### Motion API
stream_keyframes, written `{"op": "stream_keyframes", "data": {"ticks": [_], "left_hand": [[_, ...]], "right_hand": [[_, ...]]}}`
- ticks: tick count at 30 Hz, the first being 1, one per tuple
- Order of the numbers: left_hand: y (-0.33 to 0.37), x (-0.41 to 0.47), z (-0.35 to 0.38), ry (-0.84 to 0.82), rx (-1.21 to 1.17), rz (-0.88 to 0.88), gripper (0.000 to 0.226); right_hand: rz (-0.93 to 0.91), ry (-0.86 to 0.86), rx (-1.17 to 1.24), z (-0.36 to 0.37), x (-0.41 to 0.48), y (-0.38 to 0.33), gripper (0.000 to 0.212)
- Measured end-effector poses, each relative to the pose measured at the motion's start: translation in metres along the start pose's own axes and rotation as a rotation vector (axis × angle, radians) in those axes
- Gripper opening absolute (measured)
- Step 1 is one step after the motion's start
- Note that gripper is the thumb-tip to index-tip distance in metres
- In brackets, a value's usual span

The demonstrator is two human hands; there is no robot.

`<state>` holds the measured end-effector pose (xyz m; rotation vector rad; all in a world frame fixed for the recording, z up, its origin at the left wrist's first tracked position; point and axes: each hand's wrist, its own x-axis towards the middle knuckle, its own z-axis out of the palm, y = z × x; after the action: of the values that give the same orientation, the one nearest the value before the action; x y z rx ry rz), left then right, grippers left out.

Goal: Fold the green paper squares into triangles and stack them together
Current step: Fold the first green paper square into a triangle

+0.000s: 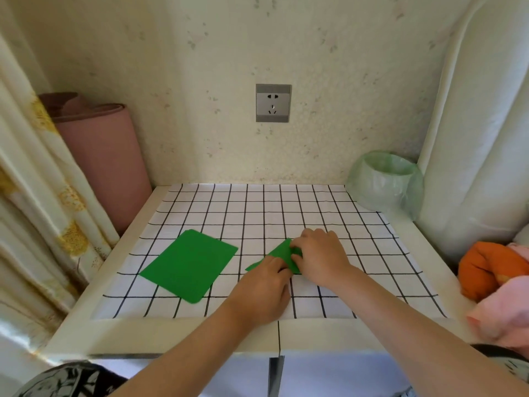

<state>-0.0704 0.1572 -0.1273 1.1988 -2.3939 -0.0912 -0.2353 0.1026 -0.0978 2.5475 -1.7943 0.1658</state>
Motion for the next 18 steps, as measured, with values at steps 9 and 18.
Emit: {"op": "stream_keyframes", "data": {"ticks": [9,18], "left_hand": [[0.001,-0.009,-0.002,-0.064,-0.006,-0.016,0.033],[0.007,-0.01,-0.009,-0.104,0.081,-0.07,0.043]], "right_hand": [[-0.194,0.14,-0.099,0.007,-0.045,-0.001,0.015],[-0.148,0.119,-0.04,0.014,-0.063,0.003,0.046]]}}
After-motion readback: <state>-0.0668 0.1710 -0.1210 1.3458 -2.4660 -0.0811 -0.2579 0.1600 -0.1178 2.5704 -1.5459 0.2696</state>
